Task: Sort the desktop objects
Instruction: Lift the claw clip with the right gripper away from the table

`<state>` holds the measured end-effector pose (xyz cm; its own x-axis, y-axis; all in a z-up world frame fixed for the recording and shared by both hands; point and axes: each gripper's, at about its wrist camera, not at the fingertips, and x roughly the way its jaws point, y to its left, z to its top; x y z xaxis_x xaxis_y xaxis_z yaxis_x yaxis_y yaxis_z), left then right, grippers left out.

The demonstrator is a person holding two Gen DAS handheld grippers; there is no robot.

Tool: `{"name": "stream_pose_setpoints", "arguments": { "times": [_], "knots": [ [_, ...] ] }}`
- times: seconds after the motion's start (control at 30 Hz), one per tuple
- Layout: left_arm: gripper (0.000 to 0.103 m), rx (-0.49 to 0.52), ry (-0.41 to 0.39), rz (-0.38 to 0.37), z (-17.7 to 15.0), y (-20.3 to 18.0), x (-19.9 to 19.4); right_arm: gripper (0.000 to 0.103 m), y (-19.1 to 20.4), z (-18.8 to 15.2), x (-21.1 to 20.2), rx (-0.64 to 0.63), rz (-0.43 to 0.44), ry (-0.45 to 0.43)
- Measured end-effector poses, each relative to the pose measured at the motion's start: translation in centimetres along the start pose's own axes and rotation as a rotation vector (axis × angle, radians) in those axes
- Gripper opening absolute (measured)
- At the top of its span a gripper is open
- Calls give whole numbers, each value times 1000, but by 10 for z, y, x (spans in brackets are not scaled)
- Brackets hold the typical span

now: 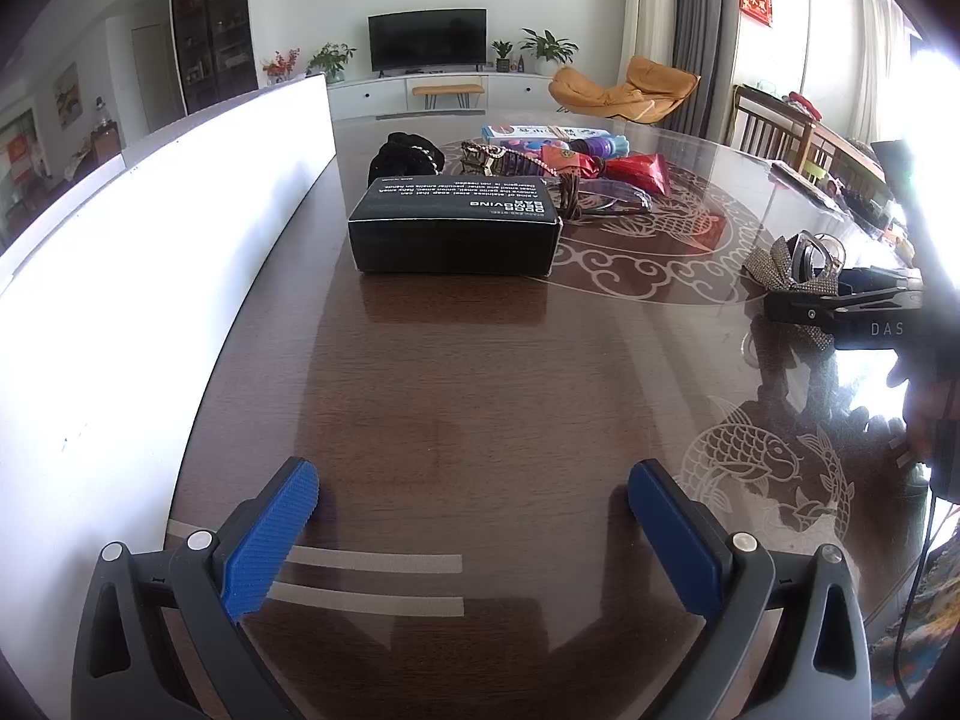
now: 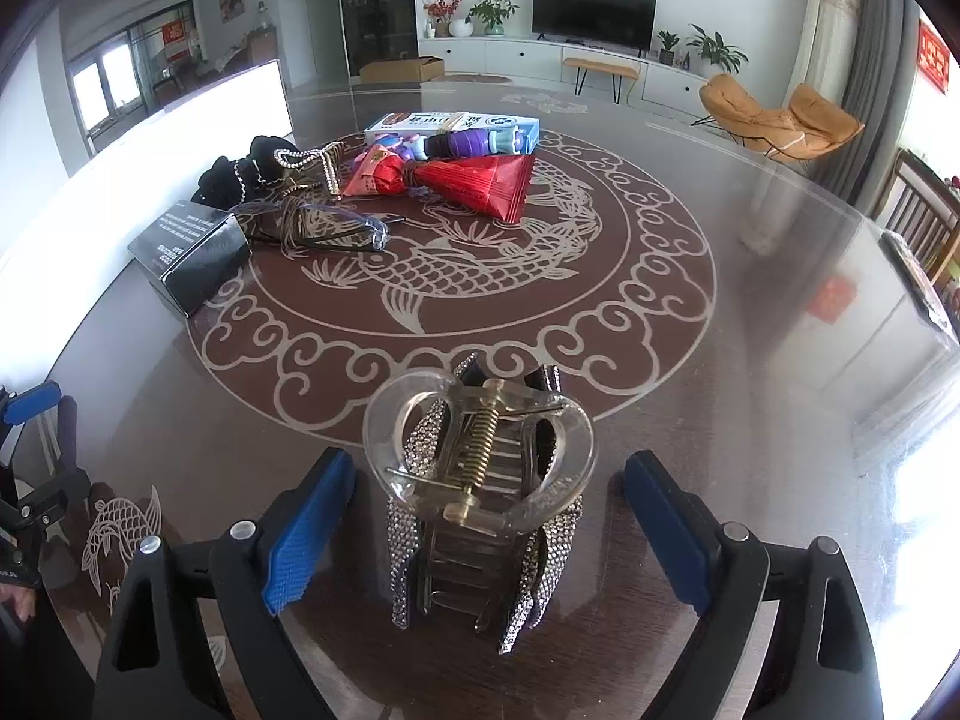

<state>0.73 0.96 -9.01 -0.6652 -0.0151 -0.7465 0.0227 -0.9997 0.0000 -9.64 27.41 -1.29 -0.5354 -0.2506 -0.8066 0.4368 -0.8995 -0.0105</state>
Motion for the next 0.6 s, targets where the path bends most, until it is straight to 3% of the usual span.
{"name": "stream_pose_setpoints", "arguments": {
  "times": [0.23,0.33,0.4,0.47,0.6],
  "knots": [
    [103,-53,85,43,9,-8,5,102,0,1,4,10,-8,14],
    [103,-53,132,6,16,-22,7,102,0,1,4,10,-9,13],
    [103,-136,139,-76,23,-21,5,102,0,1,4,10,-9,13],
    [103,-286,123,-155,30,-10,3,102,0,1,4,10,-9,13],
    [103,-497,98,-148,63,11,12,102,0,1,4,9,-10,13]
  ]
}}
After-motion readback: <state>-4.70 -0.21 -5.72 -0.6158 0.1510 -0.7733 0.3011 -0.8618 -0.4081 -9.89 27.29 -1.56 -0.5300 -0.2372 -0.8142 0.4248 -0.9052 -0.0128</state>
